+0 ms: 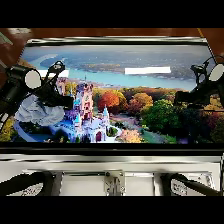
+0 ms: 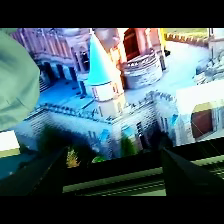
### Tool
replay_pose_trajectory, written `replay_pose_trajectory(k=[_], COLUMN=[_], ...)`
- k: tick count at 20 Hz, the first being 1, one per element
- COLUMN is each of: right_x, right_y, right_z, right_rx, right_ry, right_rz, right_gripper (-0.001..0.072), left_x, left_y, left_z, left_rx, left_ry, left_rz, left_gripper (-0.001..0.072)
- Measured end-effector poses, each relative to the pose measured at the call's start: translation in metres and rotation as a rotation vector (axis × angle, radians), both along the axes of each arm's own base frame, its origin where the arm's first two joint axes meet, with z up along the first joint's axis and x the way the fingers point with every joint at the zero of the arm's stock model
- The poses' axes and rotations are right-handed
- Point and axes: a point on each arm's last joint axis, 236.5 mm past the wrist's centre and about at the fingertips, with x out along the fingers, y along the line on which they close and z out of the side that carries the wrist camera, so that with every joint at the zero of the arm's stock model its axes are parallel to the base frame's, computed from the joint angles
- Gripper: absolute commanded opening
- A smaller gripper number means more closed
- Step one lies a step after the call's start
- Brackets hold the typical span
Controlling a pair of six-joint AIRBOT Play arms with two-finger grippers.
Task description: Fold the shirts.
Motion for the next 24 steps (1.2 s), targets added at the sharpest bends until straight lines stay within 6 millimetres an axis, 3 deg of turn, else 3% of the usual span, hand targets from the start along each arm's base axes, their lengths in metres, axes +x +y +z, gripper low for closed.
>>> replay_pose_trajectory(k=[17,24], right_x=[0.000,0.008], right_y=[0.000,0.001], right_z=[0.000,0.001], right_rx=[0.000,0.004], right_ry=[-0.001,-0.035], right_rz=[0.000,-0.004], right_gripper=[0.0698,0.0698], left_x=[0.001,0.027], left_y=[0.000,-0.010], left_z=[0.000,0.003], left_rx=[-0.001,-0.041], left_ry=[-0.002,-0.101], left_rz=[0.000,0.009], left_gripper=[0.0710,0.0709])
